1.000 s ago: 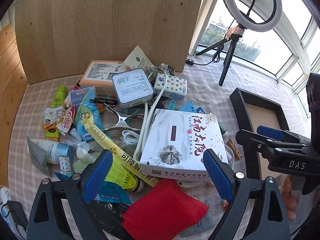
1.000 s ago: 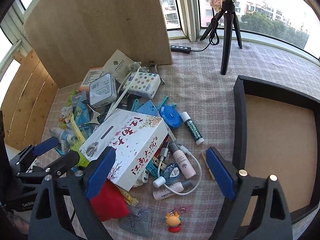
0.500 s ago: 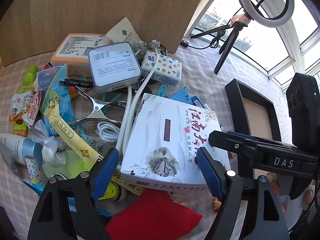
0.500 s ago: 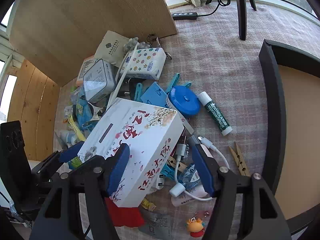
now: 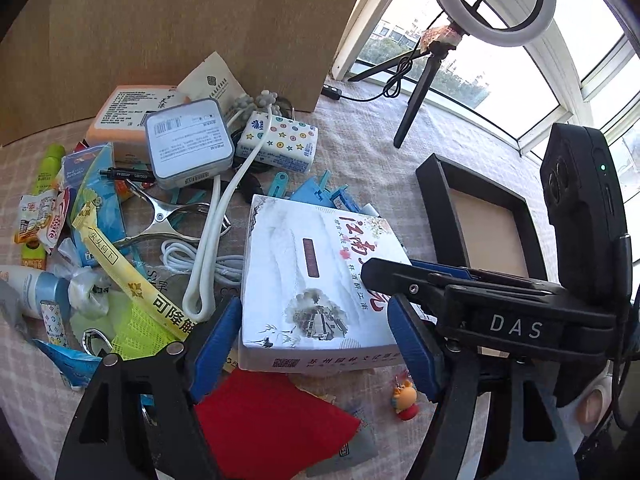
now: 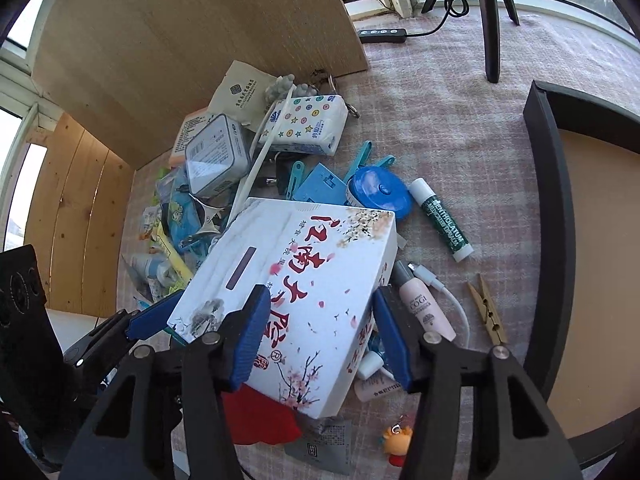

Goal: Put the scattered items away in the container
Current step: 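Carry the tissue box into the black tray and open the right gripper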

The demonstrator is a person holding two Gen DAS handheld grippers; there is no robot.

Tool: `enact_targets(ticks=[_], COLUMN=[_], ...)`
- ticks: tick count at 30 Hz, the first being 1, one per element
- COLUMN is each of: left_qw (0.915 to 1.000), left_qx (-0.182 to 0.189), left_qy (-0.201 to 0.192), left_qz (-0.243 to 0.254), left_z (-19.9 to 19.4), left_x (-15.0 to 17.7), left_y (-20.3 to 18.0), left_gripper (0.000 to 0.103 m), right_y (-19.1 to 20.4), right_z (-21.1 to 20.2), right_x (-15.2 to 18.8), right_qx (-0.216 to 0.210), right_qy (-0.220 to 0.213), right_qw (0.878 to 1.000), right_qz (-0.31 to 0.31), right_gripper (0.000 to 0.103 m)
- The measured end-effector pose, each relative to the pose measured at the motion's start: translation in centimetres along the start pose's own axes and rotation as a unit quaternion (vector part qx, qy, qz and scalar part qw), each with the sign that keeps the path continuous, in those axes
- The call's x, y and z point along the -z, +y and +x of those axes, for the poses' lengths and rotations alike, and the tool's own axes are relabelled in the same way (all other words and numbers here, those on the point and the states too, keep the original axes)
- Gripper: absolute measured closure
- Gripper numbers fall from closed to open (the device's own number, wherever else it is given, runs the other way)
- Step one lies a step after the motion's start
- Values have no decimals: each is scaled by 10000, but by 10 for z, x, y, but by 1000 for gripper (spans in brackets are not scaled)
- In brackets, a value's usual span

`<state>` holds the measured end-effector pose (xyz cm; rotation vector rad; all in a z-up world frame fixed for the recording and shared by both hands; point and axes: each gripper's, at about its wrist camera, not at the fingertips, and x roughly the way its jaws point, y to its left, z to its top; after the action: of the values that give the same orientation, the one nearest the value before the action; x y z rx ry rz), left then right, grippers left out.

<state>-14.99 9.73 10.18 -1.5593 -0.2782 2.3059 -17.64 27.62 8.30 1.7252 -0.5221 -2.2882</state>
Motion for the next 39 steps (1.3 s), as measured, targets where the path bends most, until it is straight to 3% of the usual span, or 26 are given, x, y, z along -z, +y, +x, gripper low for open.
enact_targets(ticks=[9,18,26,32,35,39], left_qw=[9992,9919,9732,9570,9500,9461], left_qx=[150,714,1223,1292,1152,1153], left_qy=[-222,-172,184,564,821,820], left_qz=[292,1039,1937,2536,2784,2915], left_z=[-18,0,41,79,98,95], left_x=[4,8,29,47,58,68], left_y=[-46,-149,-272,-346,-367,-369], left_gripper=[31,31,31,31,35,35], right_y=[-21,-103,-215,-283,-308,-319], right_z=[-48,-120,-184,-208,-216,-230], right_x=[8,29,64,86,94,101], right_qx=[16,284,829,1349,1471,1612], right_qy=[-380,-917,-1291,-1377,-1488,-1766], right_qw=[9992,9944,9809,9671,9589,9491], right_qz=[-90,441,1193,1657,1918,2048], right_gripper=[50,50,50,50,50,50])
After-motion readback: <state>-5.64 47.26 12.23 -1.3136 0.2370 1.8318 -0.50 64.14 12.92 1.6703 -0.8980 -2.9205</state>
